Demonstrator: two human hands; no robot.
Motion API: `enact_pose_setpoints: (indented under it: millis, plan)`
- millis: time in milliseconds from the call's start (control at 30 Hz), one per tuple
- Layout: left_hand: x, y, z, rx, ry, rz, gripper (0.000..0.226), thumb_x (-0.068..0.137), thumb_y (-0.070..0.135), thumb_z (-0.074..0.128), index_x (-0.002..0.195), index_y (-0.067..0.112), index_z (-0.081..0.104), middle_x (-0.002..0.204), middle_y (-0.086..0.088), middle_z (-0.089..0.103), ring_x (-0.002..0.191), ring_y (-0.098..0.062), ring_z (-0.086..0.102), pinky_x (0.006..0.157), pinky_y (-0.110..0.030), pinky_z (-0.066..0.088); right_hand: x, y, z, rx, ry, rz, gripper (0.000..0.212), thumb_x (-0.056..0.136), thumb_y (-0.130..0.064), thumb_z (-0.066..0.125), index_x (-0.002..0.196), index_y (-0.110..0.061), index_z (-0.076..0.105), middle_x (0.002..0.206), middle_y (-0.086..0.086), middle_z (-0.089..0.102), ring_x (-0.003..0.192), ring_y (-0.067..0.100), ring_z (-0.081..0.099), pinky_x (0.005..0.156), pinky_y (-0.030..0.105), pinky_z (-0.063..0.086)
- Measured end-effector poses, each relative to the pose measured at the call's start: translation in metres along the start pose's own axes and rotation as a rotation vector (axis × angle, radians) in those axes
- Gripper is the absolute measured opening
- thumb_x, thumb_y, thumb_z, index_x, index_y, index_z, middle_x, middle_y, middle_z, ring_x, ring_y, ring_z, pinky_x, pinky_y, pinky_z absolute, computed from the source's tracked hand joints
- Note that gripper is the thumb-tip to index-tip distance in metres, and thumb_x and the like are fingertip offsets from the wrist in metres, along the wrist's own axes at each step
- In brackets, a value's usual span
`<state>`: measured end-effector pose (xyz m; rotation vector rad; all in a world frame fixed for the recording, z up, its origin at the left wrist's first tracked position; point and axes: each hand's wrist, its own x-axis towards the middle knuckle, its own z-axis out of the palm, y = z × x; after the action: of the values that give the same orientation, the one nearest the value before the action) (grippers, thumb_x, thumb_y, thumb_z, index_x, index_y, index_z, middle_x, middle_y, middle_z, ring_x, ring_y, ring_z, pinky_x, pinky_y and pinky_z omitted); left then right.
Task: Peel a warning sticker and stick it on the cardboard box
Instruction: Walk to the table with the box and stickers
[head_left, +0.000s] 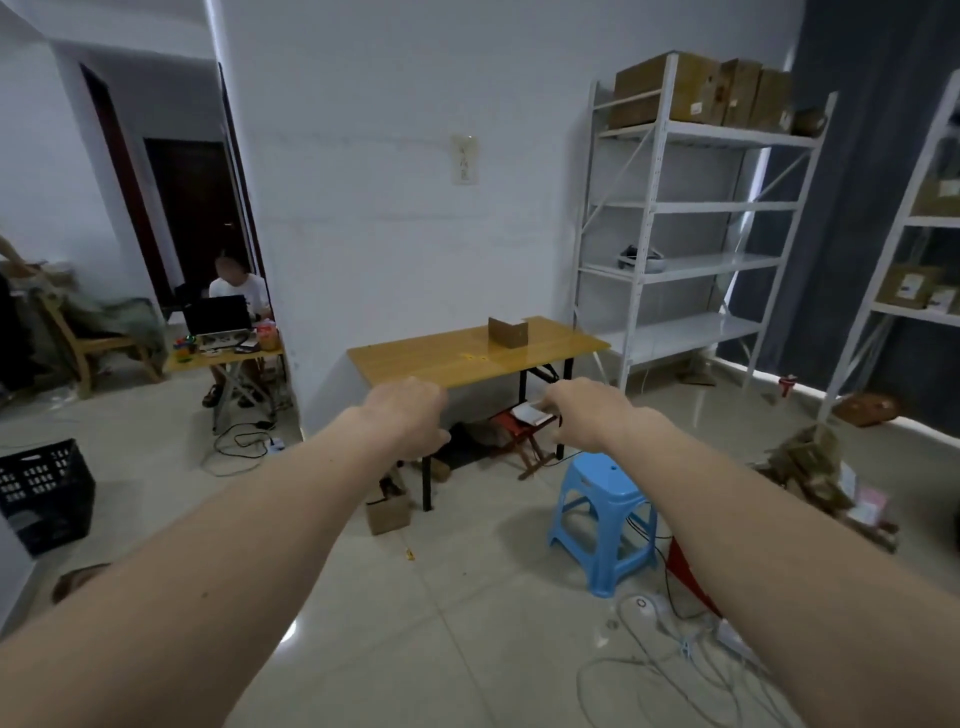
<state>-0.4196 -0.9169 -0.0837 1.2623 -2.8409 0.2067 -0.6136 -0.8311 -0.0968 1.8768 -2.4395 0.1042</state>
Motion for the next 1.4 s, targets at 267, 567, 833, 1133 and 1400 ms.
enact_pose_setpoints:
  millis: [267, 567, 833, 1133, 1400]
  plan:
    - [0.192, -0.007, 0.032, -0.030, -0.027, 0.010, 0.041, 0.089, 0.037, 0.055, 0.122, 0.013, 0.051, 0.122, -0.009, 0.058, 0.106, -0.029, 0.057, 0.085, -0.039, 0.052, 0.161, 0.072, 0.028, 0.046, -0.016, -0.005, 0.039, 0.083, -0.018, 0.063, 0.120, -0.011, 0.054, 0.118, 0.010, 0.060, 0.106, 0.029, 0.057, 0.088, 0.044, 0.052]
    - [0.389, -0.017, 0.062, -0.042, -0.092, -0.012, 0.051, 0.090, 0.040, 0.052, 0.134, 0.019, 0.040, 0.139, -0.005, 0.047, 0.123, -0.027, 0.047, 0.095, -0.040, 0.047, 0.358, 0.164, 0.040, -0.041, 0.001, -0.024, 0.035, 0.080, -0.018, 0.064, 0.113, -0.010, 0.057, 0.115, 0.011, 0.061, 0.102, 0.031, 0.057, 0.084, 0.044, 0.053]
    - [0.548, -0.049, 0.108, -0.076, -0.118, -0.067, 0.053, 0.088, 0.040, 0.054, 0.136, 0.021, 0.039, 0.141, -0.004, 0.046, 0.125, -0.026, 0.045, 0.095, -0.038, 0.045, 0.511, 0.205, 0.085, -0.029, -0.047, -0.063, 0.040, 0.083, -0.019, 0.065, 0.121, -0.010, 0.054, 0.122, 0.009, 0.059, 0.108, 0.030, 0.056, 0.087, 0.043, 0.052]
    - [0.743, -0.102, 0.134, -0.106, -0.127, -0.071, 0.050, 0.090, 0.040, 0.052, 0.134, 0.018, 0.042, 0.139, -0.004, 0.046, 0.123, -0.026, 0.046, 0.091, -0.036, 0.047, 0.708, 0.238, 0.096, -0.071, -0.029, -0.077, 0.043, 0.083, -0.019, 0.063, 0.124, -0.012, 0.052, 0.125, 0.010, 0.055, 0.114, 0.028, 0.051, 0.092, 0.042, 0.050]
    - [0.893, -0.090, 0.167, -0.094, -0.161, 0.057, 0.044, 0.088, 0.043, 0.053, 0.124, 0.018, 0.051, 0.128, -0.002, 0.055, 0.114, -0.024, 0.053, 0.080, -0.032, 0.046, 0.817, 0.290, 0.131, -0.071, -0.085, -0.038, 0.054, 0.087, -0.028, 0.061, 0.136, -0.017, 0.043, 0.132, 0.008, 0.050, 0.122, 0.026, 0.045, 0.090, 0.035, 0.043]
